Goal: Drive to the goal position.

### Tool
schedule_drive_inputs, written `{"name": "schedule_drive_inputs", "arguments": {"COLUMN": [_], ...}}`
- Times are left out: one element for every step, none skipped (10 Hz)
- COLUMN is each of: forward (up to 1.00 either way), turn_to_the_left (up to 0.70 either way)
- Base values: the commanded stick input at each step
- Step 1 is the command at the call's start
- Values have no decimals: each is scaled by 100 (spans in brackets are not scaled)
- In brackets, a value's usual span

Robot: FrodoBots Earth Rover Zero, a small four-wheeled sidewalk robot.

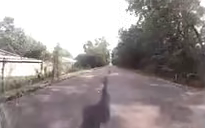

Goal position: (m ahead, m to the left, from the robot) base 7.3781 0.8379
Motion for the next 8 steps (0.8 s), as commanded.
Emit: {"name": "schedule_drive_inputs", "arguments": {"forward": [70, 70, 70, 70, 70, 70, 70, 70], "turn_to_the_left": [0, 0, 0, 0, 0, 0, 0, 0]}}
